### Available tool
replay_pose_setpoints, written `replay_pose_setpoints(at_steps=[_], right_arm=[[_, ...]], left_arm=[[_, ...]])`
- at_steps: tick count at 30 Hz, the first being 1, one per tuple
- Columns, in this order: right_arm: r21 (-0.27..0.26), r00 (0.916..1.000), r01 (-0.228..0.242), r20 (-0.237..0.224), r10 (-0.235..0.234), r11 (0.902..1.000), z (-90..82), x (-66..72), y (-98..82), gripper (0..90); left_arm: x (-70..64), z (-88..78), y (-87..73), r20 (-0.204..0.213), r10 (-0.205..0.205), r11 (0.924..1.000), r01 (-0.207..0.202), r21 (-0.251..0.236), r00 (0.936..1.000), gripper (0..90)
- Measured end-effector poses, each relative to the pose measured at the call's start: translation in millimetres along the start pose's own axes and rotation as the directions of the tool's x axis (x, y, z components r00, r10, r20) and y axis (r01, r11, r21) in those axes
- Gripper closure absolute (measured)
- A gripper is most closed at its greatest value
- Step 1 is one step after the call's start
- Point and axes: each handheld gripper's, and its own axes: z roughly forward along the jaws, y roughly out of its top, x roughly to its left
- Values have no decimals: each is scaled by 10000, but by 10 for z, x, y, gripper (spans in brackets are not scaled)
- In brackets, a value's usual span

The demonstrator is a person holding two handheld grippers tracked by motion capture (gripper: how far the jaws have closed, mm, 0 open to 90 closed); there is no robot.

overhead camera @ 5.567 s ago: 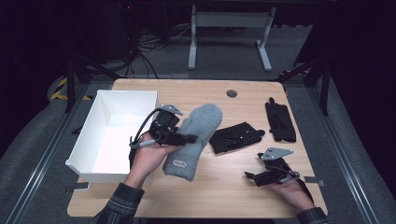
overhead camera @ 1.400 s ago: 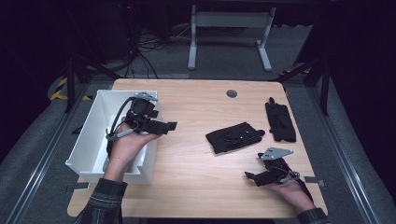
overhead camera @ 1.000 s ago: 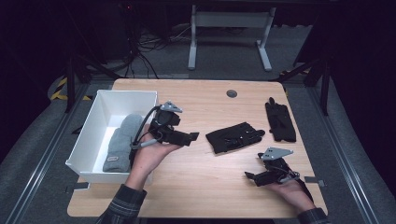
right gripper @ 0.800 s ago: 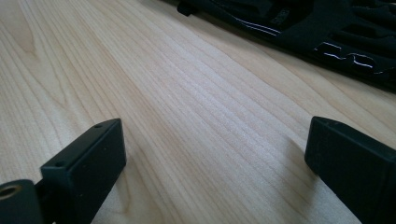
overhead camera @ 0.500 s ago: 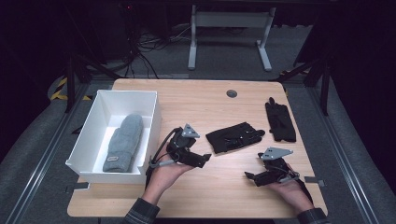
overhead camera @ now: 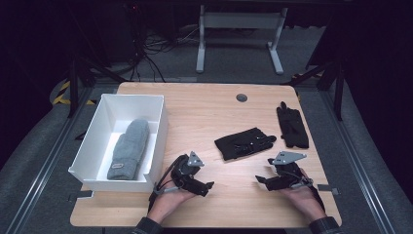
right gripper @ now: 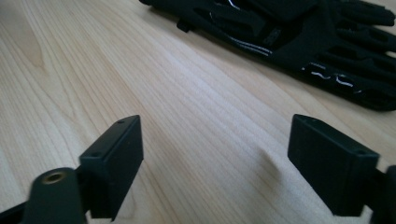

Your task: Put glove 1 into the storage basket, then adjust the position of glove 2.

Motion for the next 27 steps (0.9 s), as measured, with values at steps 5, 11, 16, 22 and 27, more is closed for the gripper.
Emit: replay_pose_setpoints(at_steps=[5,11,16,22,27], right_arm=[[-92,9999,-9,-105,8,10000,13,3,100,362],[-356,9994,-112,-341,100,9993,19,-7,233,597],[-709,9983,-278,-530,240,9971,48,-53,355,814],[-598,9969,-305,-737,261,9977,192,-114,495,900],[-589,9969,-261,-761,216,9979,322,-170,628,900]], left_arm=[[41,86,-93,10,122,9992,-122,371,9999,0],[49,109,-174,-202,539,9985,-539,26,9983,0],[47,106,-212,-211,558,9982,-563,-229,9982,0],[43,100,-218,-223,510,9984,-516,-251,9984,2],[55,80,-241,-32,778,9967,-779,-229,9970,2]])
